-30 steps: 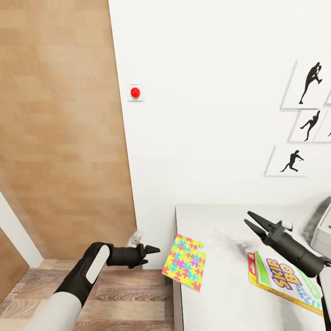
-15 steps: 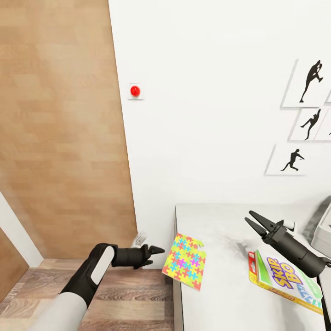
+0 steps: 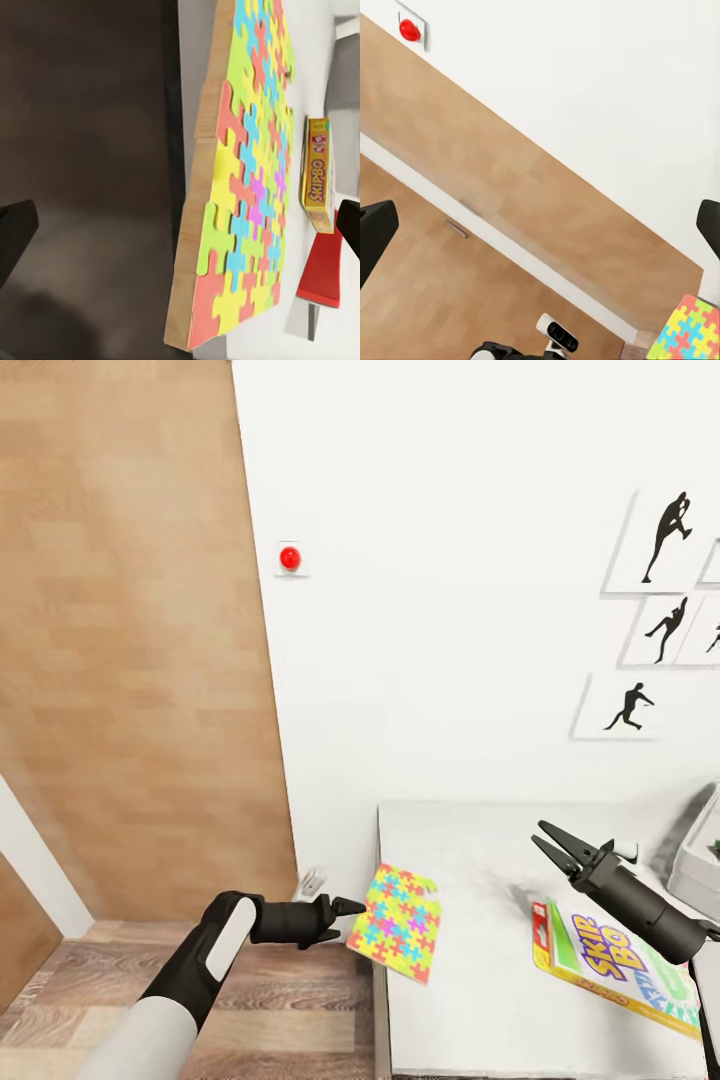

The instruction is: Put all the toys in the child's room - the three board games (two on the bed and one on the table), the two jigsaw puzzles on the table, and the tennis ball on the table - inside the toy box on the table in the child's room.

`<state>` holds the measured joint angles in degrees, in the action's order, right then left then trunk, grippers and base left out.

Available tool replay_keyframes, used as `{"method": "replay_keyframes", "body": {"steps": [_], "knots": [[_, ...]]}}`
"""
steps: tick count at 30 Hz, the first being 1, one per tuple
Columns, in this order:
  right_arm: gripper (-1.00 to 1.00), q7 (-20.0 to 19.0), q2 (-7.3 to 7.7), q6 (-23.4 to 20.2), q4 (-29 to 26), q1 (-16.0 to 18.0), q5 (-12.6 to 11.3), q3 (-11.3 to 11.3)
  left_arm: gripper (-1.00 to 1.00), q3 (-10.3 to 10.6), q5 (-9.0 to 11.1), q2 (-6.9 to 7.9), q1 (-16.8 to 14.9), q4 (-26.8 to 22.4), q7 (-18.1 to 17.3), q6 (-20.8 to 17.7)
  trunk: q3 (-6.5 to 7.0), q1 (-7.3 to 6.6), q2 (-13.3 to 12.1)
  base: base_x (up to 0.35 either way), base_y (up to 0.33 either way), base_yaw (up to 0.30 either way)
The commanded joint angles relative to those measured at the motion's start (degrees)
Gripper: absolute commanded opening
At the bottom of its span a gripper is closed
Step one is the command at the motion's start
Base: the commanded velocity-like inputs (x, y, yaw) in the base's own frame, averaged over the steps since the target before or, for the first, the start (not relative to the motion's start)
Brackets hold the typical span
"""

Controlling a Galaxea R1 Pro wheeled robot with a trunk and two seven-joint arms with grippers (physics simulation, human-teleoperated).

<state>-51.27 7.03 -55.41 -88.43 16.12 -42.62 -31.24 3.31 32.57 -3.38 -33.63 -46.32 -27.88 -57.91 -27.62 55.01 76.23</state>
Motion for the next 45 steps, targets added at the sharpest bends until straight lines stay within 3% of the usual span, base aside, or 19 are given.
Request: {"method": "replay_keyframes", "body": {"steps": [1, 34, 35, 45], "knots": [[1.00, -0.2, 0.00, -0.2, 0.0, 0.0, 0.1, -0.1, 1.00, -0.1, -0.3, -0.03, 0.0, 0.0, -0.3, -0.2, -0.06, -0.01, 0.0, -0.092, -0.118, 0.000], [1.00, -0.1, 0.00, -0.1, 0.1, 0.0, 0.3, -0.1, 1.00, -0.4, -0.4, 0.03, 0.0, 0.0, -0.3, 0.0, -0.06, -0.01, 0.0, -0.013, -0.046, 0.000], [1.00, -0.1, 0.00, -0.1, 0.1, 0.0, 0.3, -0.1, -1.00, -0.4, -0.4, 0.03, 0.0, 0.0, -0.3, 0.0, -0.06, -0.01, 0.0, 0.000, -0.004, 0.000], [1.00, -0.1, 0.00, -0.1, 0.1, 0.0, 0.3, -0.1, -1.00, -0.6, -0.2, 0.06, 0.0, 0.0, -0.4, 0.0, -0.06, -0.01, 0.0, 0.000, -0.001, 0.000]]}}
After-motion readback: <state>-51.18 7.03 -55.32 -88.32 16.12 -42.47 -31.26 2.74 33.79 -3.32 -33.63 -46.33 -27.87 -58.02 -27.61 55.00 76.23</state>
